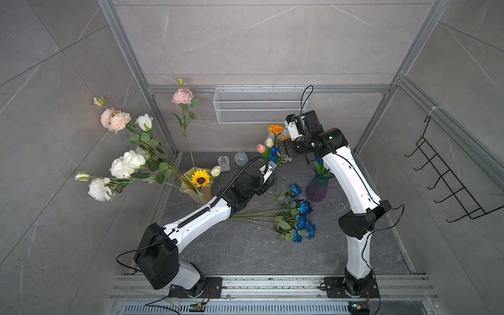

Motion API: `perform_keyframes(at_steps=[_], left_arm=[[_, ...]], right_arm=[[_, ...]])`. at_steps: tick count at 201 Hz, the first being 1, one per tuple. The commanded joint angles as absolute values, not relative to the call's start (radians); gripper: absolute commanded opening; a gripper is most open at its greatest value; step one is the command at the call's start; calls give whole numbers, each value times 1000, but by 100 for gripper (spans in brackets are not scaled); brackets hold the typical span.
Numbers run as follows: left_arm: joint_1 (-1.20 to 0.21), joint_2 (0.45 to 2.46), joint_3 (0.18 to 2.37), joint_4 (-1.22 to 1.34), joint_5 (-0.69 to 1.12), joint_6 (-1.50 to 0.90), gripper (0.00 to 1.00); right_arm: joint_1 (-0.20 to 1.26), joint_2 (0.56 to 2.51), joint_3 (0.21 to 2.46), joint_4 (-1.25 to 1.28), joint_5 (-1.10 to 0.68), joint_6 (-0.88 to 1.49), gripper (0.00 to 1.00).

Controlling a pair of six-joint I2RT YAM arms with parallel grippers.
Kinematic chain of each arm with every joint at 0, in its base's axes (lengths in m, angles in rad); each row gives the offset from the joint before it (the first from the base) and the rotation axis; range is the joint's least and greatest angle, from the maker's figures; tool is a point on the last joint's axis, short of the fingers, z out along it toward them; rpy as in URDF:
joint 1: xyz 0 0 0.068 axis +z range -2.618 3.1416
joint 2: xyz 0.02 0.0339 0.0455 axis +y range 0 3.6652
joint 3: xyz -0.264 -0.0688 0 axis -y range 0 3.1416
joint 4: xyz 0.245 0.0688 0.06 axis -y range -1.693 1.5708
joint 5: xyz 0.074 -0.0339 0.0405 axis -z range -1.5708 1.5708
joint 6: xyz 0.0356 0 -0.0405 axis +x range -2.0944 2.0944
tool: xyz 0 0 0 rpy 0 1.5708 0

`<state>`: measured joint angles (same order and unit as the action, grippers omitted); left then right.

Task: Pick out blue flowers from the vase
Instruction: Pick up the flower from the vase.

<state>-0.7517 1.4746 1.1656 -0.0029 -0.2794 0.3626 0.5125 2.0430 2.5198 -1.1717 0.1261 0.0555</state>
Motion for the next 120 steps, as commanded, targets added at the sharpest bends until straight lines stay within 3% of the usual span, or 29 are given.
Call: perform_keyframes(at_steps=[1, 120], left_arm=[[-739, 1496, 1200, 88, -233, 329, 72], [-699, 1674, 1369, 243, -177, 248, 71]], right_arm=[[496, 2055, 2501, -1206, 159, 58, 100], [468, 2036, 2477, -1186, 135, 84, 100]])
